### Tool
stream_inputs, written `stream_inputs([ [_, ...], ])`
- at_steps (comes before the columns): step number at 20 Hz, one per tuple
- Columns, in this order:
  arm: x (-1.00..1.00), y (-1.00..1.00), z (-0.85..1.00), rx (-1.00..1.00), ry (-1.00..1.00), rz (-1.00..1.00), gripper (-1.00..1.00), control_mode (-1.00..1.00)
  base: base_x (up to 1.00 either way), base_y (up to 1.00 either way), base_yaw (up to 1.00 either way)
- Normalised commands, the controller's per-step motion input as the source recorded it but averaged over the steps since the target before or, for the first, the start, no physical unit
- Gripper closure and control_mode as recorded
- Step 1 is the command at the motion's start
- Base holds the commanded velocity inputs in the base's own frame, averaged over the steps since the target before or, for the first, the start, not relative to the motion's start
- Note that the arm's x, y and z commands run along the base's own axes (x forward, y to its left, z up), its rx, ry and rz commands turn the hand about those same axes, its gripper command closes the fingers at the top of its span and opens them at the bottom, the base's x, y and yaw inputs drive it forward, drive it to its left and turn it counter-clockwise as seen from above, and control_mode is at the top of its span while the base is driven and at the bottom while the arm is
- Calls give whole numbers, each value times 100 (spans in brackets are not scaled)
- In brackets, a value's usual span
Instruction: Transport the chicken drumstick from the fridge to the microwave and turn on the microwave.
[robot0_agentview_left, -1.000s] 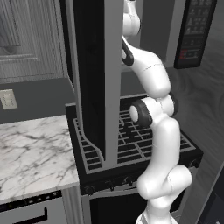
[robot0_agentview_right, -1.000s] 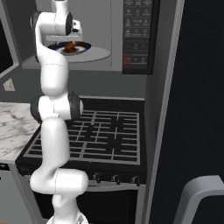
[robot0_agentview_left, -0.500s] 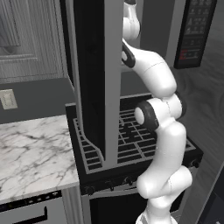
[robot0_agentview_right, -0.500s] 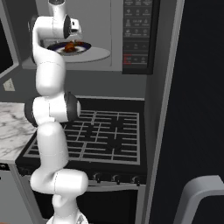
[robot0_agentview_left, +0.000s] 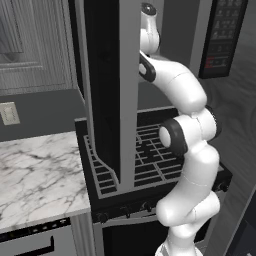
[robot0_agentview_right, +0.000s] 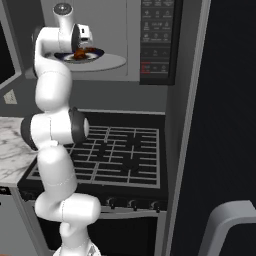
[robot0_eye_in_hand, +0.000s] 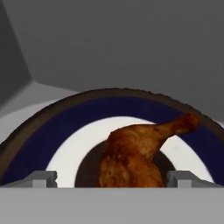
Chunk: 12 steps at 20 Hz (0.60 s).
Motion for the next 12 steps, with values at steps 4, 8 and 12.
stream_inputs([
  [4,-3,0,9,0,-3,0,-100,-100,0,0,0],
  [8,-11,-1,20,3,-1,0,-100,-100,0,0,0],
  [12,-23,-3,24,5,-2,0,-100,-100,0,0,0],
])
